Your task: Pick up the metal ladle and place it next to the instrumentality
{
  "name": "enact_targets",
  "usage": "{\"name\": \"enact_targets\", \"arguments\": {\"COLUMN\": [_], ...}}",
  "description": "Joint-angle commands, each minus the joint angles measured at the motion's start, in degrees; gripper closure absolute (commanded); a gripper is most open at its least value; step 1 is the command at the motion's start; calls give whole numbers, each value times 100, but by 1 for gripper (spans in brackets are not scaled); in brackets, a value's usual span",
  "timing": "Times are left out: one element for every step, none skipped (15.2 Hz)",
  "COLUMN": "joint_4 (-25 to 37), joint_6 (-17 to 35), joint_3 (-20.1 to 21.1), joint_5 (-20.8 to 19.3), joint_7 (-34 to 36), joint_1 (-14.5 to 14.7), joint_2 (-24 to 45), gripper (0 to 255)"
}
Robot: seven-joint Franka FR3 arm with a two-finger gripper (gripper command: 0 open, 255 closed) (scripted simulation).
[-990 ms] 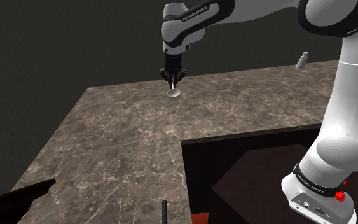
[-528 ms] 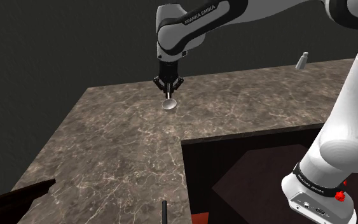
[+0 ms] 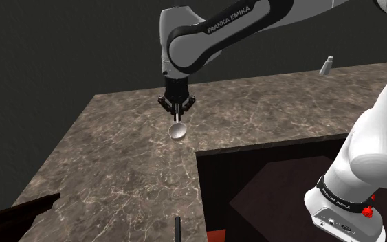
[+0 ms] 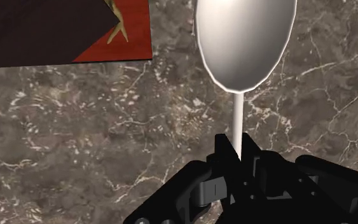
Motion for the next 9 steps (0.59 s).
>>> {"name": "enact_targets", "arguments": {"joint_4": [-159, -220, -274, -322, -364, -398, -427, -449, -464], "joint_6": [77, 97, 116, 133, 149, 164, 178, 190, 201], "joint_3": [129, 196, 264, 333, 403, 476, 548, 621, 696], "joint_5": [19, 30, 39, 47, 53, 57, 60, 60, 57], "joint_7": [253, 377, 504, 632, 763, 896, 1031, 1169, 1308], "joint_1": [128, 191, 255, 320, 384, 448, 513, 578, 642], "joint_2": [-107, -161, -209, -253, -291, -324, -351, -373, -389], "gripper": [255, 255, 255, 255, 255, 255, 255, 255, 255]}}
